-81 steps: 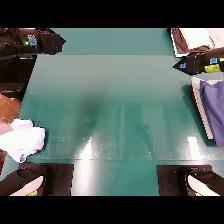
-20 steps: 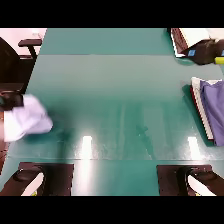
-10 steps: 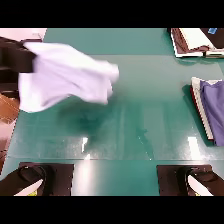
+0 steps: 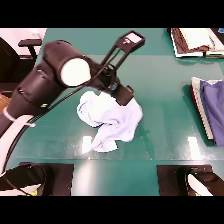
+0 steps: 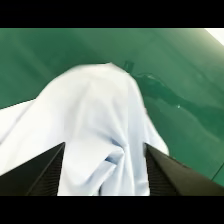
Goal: Fold the shirts.
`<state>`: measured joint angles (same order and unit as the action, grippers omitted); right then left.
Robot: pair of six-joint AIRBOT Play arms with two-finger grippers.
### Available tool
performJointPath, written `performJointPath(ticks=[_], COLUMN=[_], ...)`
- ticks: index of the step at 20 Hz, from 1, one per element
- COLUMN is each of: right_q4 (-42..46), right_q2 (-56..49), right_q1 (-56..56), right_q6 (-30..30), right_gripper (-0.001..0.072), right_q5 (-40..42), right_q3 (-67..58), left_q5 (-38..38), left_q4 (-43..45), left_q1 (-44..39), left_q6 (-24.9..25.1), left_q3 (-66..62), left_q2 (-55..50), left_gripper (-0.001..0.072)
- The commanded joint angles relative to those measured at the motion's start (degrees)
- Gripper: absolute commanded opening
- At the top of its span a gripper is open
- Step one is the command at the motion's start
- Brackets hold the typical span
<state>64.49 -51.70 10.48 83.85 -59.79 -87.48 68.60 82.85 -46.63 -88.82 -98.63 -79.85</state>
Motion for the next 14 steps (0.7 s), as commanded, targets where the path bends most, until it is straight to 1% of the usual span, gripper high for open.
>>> performJointPath(ticks=[1, 3, 4, 7, 8, 9, 11, 12, 14], right_q4=[-0.11, -0.13, -0.11, -0.09, -0.11, -0.11, -0.07, -0.22, -0.50], right_q2=[0.37, 0.37, 0.37, 0.26, 0.26, 0.20, -0.28, -0.83, -2.21], right_q1=[-2.12, -2.10, -2.10, -2.10, -2.10, -2.10, -2.10, -2.08, -1.64], right_q6=[0.07, 0.07, 0.07, 0.07, 0.07, 0.07, 0.07, 0.07, 0.09], right_gripper=[0.0011, 0.0012, 0.0011, 0.0012, 0.0011, 0.0011, 0.0012, 0.0012, 0.0012], right_q5=[-2.32, -2.62, -2.89, -3.19, -3.30, -3.32, -3.43, -3.76, -5.40], right_q3=[0.00, 0.00, 0.00, 0.02, 0.02, 0.02, 0.02, 0.02, 0.02], left_q5=[-0.98, 3.52, 4.13, 3.10, 2.29, 0.87, -5.25, -7.61, -8.83], left_q4=[-2.99, -2.89, -2.99, -5.29, -7.23, -9.92, -14.01, -14.45, -16.35], left_q1=[4.68, 13.05, 17.44, 30.03, 33.14, 35.91, 38.75, 38.82, 38.32], left_q6=[1.25, -0.28, -1.40, -2.47, -2.47, -2.38, -1.09, -0.63, 2.12], left_q3=[-0.17, -0.04, 0.39, 5.11, 7.69, 10.88, 17.99, 20.44, 23.10], left_q2=[-2.38, -2.40, -2.40, -2.43, -2.56, -2.91, -3.39, -4.13, -7.15], left_gripper=[0.0575, 0.0575, 0.0575, 0.0575, 0.0545, 0.0538, 0.0538, 0.0538, 0.0538])
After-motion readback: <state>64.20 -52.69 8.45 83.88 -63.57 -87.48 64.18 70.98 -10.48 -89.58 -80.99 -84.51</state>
